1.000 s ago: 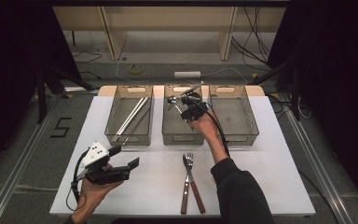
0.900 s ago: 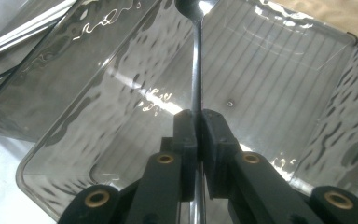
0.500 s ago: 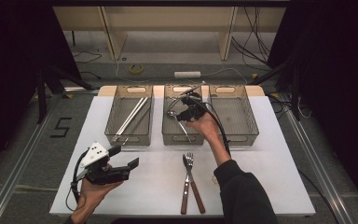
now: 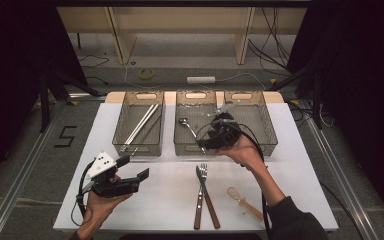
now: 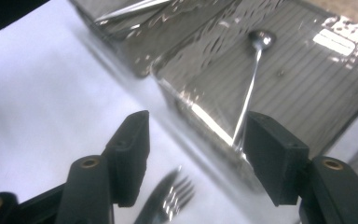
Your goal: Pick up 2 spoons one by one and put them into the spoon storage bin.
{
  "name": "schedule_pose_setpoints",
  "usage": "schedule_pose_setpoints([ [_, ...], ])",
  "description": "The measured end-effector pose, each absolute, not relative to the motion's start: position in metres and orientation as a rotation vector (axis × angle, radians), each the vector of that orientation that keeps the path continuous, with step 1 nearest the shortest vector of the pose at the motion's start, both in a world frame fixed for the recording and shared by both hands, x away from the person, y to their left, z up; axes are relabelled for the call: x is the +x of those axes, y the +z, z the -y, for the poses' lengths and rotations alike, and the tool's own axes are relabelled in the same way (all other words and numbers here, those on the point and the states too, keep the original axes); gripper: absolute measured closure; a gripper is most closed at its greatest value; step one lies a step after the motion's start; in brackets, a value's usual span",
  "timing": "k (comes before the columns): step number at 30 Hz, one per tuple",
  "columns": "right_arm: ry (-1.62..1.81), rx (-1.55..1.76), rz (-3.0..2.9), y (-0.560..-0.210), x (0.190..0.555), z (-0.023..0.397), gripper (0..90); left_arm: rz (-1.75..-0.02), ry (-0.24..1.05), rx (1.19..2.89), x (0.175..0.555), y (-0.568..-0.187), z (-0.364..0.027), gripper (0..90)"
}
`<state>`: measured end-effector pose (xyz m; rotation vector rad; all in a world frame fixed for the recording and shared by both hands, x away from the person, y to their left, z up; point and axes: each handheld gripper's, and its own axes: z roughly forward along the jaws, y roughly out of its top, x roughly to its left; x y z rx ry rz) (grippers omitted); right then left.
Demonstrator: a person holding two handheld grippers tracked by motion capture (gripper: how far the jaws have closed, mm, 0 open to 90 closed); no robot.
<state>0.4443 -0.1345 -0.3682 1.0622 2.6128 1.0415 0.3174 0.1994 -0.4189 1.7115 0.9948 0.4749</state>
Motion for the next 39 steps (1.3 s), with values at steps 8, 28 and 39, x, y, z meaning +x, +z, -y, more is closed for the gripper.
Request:
schedule_pose_setpoints([
  [8, 1.055, 1.037, -2.629, -0.382, 0.405, 0.164, 38.6, -0.999, 0.473, 1.708, 0.318, -0.42, -0.2, 15.7],
  [28, 0.938, 1.111, -2.654, -0.413, 0.36, 0.211, 35.7, -1.004, 0.47, 1.7, 0.318, -0.419, -0.201, 15.6],
  [39, 0.855, 1.128, -2.7, -0.427, 0.343, 0.22, 36.0, -1.005, 0.47, 1.697, 0.318, -0.419, -0.201, 15.5],
])
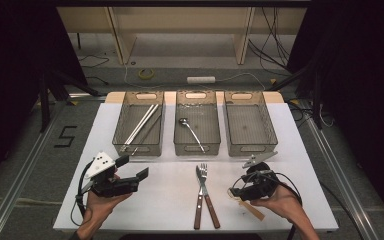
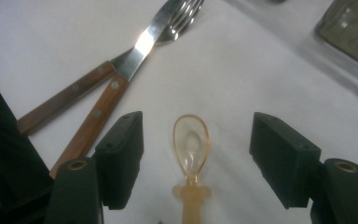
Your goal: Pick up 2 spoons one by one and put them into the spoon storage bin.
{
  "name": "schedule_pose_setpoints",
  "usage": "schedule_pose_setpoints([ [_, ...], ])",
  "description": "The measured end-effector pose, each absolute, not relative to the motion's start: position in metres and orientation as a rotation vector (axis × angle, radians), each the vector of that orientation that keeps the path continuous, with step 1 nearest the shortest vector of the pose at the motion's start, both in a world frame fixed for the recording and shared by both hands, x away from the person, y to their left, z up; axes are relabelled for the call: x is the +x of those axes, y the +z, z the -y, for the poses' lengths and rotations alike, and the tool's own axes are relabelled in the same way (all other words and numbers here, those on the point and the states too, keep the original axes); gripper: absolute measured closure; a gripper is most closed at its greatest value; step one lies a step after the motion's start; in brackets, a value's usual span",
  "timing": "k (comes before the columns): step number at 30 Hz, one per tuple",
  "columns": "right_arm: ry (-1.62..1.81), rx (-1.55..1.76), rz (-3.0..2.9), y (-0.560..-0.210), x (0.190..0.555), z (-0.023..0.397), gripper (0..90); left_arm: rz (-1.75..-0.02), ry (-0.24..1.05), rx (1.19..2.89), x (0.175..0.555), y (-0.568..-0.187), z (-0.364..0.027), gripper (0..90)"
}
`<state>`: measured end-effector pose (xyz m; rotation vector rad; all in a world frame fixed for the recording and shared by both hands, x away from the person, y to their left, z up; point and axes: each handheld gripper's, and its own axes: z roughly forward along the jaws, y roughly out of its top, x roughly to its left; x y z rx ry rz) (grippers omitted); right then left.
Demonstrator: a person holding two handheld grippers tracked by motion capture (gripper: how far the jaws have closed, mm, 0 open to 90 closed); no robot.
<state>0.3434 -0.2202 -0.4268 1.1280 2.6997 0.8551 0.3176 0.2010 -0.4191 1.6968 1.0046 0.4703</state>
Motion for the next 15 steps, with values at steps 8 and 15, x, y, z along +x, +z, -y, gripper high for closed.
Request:
schedule_pose_setpoints([
  [8, 0.791, 1.148, -2.732, -0.4317, 0.3359, 0.2261, 34.0, -0.998, 0.461, 1.69, 0.3178, -0.4187, -0.2015, 15.5],
  [15, 0.72, 1.142, -2.769, -0.4329, 0.3327, 0.2268, 33.3, -0.996, 0.463, 1.692, 0.3178, -0.4187, -0.2018, 15.5],
])
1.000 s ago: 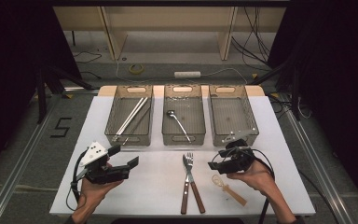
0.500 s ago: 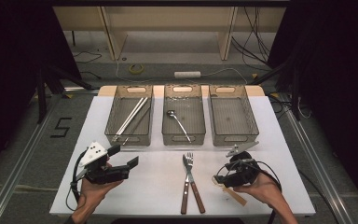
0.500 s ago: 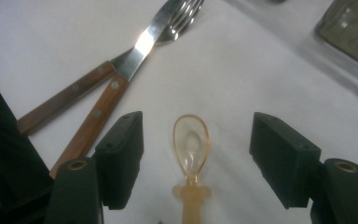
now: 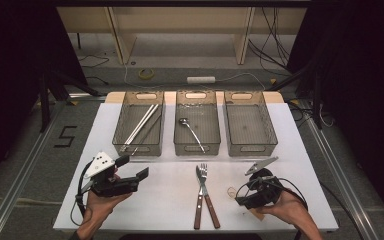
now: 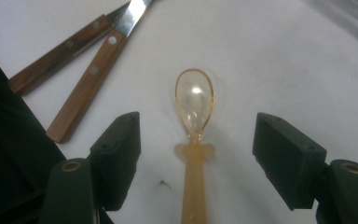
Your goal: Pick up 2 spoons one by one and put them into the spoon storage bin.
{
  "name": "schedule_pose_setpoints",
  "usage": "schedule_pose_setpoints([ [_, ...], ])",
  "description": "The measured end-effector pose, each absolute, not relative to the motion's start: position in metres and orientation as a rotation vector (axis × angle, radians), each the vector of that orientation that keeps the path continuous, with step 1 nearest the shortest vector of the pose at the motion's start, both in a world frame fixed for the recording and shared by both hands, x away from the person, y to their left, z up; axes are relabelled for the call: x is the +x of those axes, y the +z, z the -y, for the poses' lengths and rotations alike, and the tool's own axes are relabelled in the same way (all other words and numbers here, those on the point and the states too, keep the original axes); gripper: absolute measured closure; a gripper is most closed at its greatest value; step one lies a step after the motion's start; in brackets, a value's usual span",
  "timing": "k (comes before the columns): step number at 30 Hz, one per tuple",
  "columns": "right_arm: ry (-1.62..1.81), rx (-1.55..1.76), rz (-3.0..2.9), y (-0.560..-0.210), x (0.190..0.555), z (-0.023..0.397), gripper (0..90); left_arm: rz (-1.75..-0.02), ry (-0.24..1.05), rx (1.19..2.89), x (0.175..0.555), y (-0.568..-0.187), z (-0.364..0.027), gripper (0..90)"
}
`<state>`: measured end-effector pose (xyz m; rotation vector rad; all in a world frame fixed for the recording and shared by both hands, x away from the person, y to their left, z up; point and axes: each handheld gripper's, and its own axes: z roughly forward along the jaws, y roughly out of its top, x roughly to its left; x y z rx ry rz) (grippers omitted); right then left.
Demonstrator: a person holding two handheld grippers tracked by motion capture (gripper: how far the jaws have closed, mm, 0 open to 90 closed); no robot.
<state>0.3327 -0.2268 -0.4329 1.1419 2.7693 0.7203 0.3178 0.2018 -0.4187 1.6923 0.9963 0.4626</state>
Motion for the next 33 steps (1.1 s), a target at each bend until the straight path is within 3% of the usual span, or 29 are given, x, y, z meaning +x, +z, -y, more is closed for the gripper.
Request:
schedule_pose_setpoints([
  [33, 0.491, 1.108, -2.859, -0.457, 0.325, 0.228, 69.5, -0.997, 0.46, 1.686, 0.318, -0.419, -0.202, 15.5],
])
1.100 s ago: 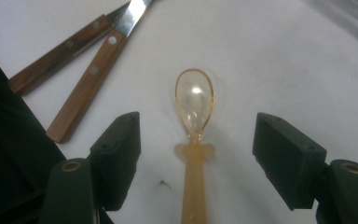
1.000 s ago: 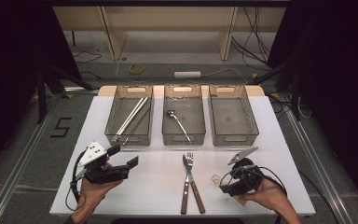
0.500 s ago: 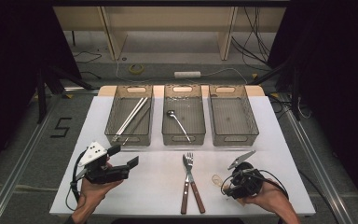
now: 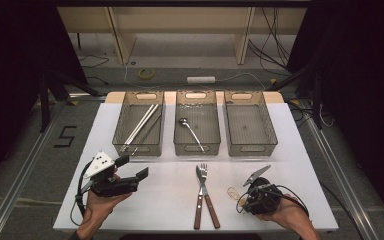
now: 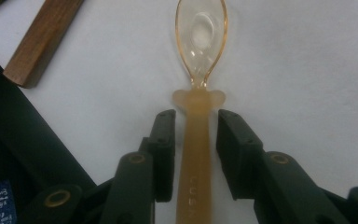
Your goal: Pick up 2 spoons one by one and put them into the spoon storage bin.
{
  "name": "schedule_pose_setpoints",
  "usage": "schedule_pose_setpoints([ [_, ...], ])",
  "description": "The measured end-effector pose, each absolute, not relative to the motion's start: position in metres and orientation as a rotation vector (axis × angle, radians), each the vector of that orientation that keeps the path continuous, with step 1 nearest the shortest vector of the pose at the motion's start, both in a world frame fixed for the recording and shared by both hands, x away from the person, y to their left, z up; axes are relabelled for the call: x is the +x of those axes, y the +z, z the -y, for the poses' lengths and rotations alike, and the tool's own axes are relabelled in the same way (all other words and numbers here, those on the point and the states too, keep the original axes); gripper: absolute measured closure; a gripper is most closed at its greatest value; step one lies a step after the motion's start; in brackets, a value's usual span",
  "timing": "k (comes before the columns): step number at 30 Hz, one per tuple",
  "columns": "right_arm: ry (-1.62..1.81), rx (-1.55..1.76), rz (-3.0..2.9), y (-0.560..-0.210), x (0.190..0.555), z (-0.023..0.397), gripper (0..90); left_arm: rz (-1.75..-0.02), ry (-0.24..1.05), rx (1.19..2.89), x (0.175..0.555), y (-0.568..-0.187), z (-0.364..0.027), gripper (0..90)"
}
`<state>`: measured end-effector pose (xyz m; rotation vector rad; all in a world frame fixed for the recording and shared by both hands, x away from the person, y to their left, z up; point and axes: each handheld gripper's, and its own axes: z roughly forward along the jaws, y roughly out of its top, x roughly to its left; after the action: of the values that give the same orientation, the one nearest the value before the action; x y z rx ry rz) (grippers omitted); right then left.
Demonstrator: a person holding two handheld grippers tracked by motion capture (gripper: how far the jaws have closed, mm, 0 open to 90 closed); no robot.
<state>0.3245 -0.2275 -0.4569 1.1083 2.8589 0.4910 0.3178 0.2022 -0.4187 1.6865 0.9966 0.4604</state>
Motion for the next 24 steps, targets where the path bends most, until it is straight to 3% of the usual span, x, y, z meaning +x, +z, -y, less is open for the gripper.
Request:
schedule_pose_setpoints([
  [7, 0.471, 1.093, -2.847, -0.458, 0.324, 0.227, 76.7, -1.001, 0.459, 1.686, 0.318, -0.419, -0.202, 15.5],
  [24, 0.545, 1.045, -2.789, -0.446, 0.324, 0.23, 78.8, -1.004, 0.459, 1.68, 0.318, -0.419, -0.202, 15.5],
])
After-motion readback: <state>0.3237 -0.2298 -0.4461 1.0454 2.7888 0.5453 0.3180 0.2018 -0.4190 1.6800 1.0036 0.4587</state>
